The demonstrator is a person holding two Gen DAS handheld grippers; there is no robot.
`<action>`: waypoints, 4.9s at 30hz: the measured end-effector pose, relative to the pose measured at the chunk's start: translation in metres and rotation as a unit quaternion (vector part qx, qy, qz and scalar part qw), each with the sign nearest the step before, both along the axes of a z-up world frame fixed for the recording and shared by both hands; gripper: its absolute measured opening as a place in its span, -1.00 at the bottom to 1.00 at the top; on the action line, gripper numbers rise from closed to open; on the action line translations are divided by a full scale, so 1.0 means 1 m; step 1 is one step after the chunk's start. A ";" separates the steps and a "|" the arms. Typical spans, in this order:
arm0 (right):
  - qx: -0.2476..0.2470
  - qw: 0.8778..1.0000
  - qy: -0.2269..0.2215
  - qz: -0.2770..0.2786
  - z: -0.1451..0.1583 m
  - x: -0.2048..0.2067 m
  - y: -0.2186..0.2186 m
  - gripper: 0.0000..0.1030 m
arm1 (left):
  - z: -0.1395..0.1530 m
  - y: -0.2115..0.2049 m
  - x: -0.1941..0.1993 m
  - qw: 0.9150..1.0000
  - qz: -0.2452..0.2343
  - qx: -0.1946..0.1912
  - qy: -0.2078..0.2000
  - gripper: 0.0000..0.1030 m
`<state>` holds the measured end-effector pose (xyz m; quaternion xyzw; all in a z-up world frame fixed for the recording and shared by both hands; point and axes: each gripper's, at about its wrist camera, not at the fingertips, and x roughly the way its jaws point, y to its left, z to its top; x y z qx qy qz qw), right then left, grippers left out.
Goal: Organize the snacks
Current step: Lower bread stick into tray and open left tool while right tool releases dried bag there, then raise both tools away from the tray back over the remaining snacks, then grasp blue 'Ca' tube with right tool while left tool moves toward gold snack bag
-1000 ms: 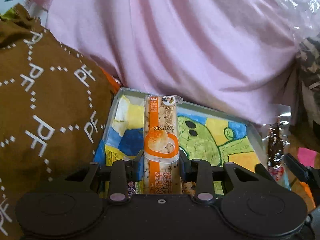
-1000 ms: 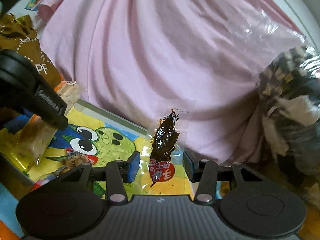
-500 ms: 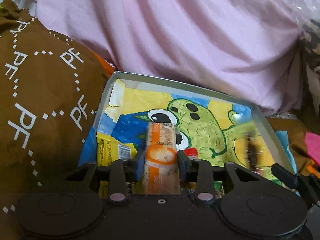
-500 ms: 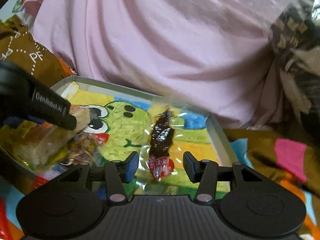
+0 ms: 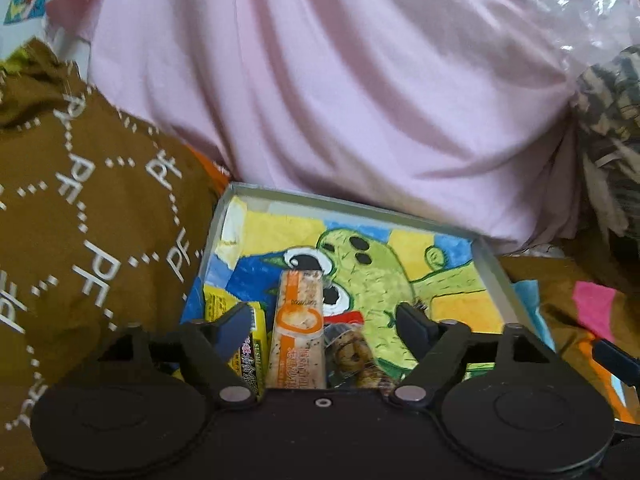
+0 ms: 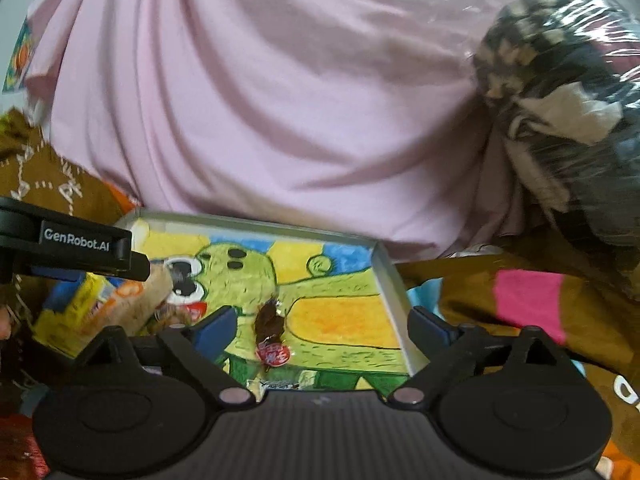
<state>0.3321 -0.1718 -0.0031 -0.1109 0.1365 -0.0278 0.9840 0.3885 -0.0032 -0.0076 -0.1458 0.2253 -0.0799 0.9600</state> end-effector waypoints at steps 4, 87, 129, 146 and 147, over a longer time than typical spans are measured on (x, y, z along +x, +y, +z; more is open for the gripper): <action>0.015 1.000 -0.013 0.000 0.011 -0.019 -0.007 0.97 | 0.016 -0.001 -0.020 1.000 0.003 0.011 -0.025 0.86; 0.147 0.977 0.133 0.079 -0.014 -0.221 -0.097 1.00 | -0.006 -0.066 -0.251 0.988 0.042 0.104 0.106 0.98; 0.039 0.949 0.296 0.104 -0.087 -0.118 -0.056 0.69 | -0.098 -0.031 -0.153 0.965 -0.148 0.047 0.213 0.98; 0.063 0.948 0.282 0.133 -0.090 -0.113 -0.058 -0.08 | -0.106 -0.051 -0.139 0.963 -0.095 0.104 0.231 0.52; 0.062 0.948 0.281 0.136 -0.090 -0.113 -0.057 -0.14 | -0.106 -0.052 -0.139 0.963 -0.097 0.104 0.231 0.51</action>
